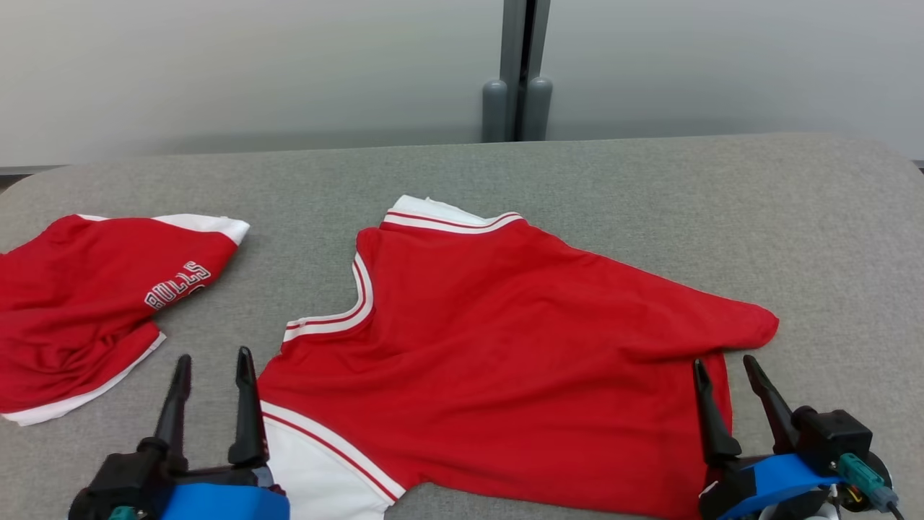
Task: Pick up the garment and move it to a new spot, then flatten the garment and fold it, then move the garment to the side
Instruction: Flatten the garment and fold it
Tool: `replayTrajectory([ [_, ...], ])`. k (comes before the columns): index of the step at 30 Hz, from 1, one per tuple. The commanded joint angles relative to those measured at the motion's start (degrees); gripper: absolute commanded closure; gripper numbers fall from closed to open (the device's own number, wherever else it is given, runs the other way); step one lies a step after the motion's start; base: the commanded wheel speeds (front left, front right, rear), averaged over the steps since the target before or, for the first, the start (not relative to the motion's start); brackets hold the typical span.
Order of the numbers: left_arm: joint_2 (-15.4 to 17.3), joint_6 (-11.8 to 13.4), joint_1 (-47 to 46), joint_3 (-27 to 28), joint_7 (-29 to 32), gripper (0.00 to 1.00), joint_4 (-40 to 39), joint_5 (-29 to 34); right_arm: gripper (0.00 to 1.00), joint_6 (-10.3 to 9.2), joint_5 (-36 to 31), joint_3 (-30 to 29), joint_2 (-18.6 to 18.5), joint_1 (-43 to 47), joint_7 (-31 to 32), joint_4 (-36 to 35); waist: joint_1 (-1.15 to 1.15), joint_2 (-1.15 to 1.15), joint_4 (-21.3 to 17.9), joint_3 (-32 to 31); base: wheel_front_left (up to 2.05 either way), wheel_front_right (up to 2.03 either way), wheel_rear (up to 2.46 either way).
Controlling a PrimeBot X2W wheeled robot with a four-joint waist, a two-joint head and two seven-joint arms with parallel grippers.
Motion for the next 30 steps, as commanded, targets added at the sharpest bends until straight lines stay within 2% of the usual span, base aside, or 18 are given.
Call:
replayTrajectory([
  [1, -0.8, -0.1, 0.4, 2.6, -0.2, 0.0, -1.9, 1.7, 0.0, 0.01, -0.3, -0.6, -0.2, 0.0, -0.2, -0.1, 0.0, -0.01, -0.6, 0.1, 0.0, 0.0, 0.0],
  [7, -2.6, 0.2, 0.8, 8.1, -0.2, 0.0, -2.7, 6.9, 0.0, 0.01, -0.3, -2.3, -0.2, 0.5, -0.2, 0.4, 0.0, -0.01, -1.4, 0.4, 0.0, 0.0, 0.0],
  [17, -4.3, -2.7, -1.2, 12.6, -0.2, 0.0, -0.1, 10.3, 0.0, 0.02, -2.5, -4.2, -0.3, -3.3, -0.2, 3.1, 0.0, -0.01, -1.8, 1.3, 0.0, 0.0, 0.0],
  [22, -5.3, -3.6, -2.1, 13.1, -0.2, 0.0, 0.3, 11.2, 0.0, 0.01, -4.1, -3.6, -2.5, -8.1, 0.6, 6.3, 0.0, -0.01, -1.7, 1.7, 0.0, 0.0, 0.0],
  [30, -6.3, -4.9, -3.4, 13.3, -0.2, 0.0, 1.0, 12.1, 0.0, 0.01, -5.0, -5.1, -7.9, -18.4, 9.2, 17.7, 0.0, -0.01, -0.2, 3.2, 0.0, 0.0, 0.0],
])
